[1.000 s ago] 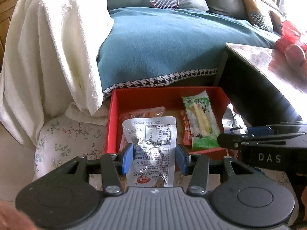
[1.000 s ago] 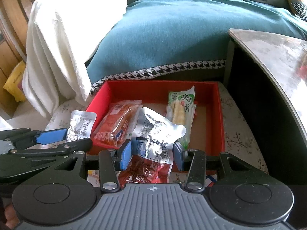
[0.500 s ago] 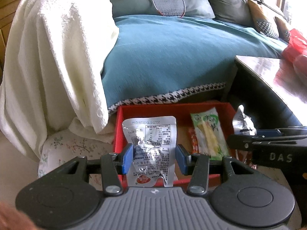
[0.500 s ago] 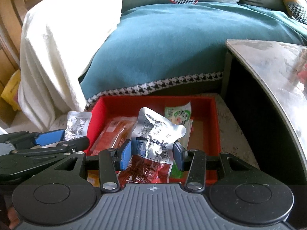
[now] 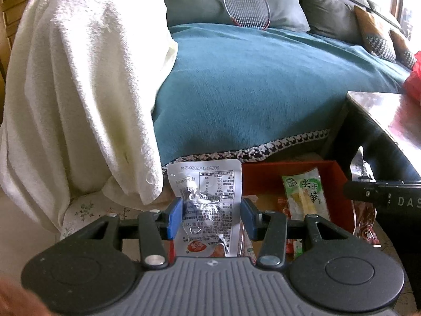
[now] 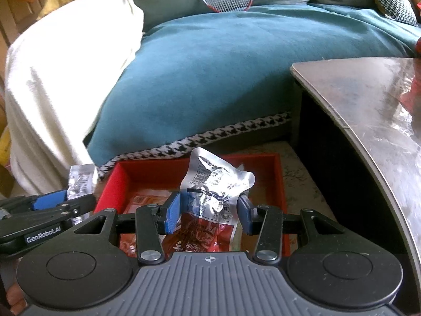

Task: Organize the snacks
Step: 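Lower the white packet into the box with the left gripper while the right lowers the foil packet, then open both grippers to release the packets inside the box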

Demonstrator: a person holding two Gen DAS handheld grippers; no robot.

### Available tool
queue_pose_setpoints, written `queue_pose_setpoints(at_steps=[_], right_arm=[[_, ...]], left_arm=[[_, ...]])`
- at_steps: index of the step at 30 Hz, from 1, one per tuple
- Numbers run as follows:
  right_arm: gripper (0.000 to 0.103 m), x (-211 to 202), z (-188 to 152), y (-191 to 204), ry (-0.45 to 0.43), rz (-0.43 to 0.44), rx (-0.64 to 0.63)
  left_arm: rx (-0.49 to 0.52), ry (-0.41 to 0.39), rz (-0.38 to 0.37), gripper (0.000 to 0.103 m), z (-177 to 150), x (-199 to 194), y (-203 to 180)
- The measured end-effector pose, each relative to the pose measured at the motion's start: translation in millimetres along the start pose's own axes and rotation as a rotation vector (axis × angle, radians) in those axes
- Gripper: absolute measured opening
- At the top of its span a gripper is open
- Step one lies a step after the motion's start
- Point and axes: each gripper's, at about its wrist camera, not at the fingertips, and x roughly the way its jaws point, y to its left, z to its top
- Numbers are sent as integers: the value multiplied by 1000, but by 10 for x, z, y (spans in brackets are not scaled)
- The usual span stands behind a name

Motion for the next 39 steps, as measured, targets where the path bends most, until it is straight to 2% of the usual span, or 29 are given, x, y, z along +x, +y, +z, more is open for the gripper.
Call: queue_pose_setpoints(at_steps=[17, 39], right_arm=[[54, 435, 38, -75, 69, -35, -14], [54, 716, -84, -45, 165, -74, -41]], left_arm=[[39, 42, 28, 41, 25, 330, -84], [81, 97, 50, 40, -91, 578, -123]])
